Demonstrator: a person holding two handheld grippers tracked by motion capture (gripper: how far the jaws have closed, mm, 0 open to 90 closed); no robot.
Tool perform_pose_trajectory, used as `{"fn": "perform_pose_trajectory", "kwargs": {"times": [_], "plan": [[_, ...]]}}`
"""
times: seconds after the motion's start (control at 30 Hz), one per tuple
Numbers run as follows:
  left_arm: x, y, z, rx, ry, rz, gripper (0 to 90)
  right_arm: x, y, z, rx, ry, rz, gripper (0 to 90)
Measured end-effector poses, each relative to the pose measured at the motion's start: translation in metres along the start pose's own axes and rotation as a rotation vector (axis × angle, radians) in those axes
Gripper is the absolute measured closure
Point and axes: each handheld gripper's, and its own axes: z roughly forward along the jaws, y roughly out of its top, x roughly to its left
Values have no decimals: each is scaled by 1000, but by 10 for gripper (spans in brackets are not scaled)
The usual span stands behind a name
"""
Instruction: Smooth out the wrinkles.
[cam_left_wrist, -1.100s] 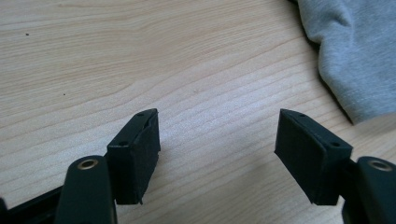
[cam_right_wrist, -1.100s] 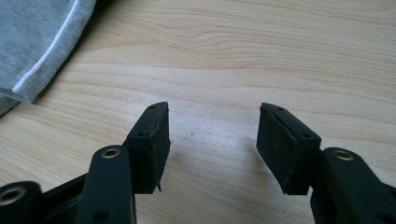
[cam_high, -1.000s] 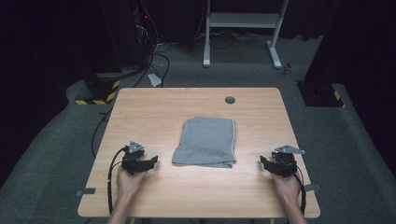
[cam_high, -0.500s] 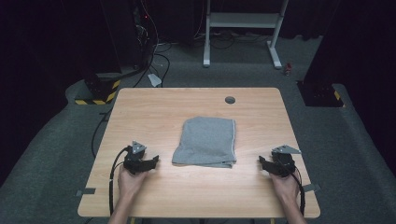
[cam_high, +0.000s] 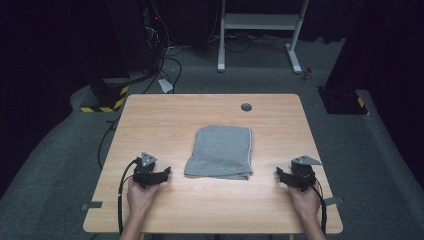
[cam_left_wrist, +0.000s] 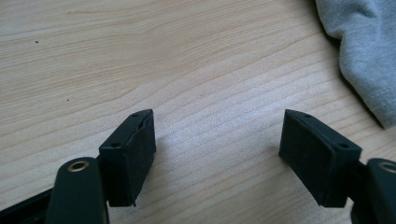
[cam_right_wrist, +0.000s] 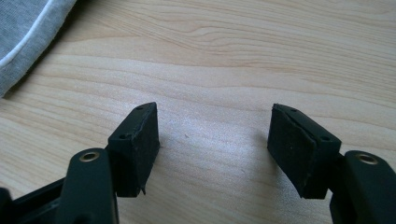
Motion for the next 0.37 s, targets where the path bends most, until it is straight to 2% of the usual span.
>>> {"fn": "perform_pose_trajectory", "kwargs": {"times": [0.37], "plan": [[0,0,0,-1,-2,-3,269,0,0,0,0,-3,-3,336]]}}
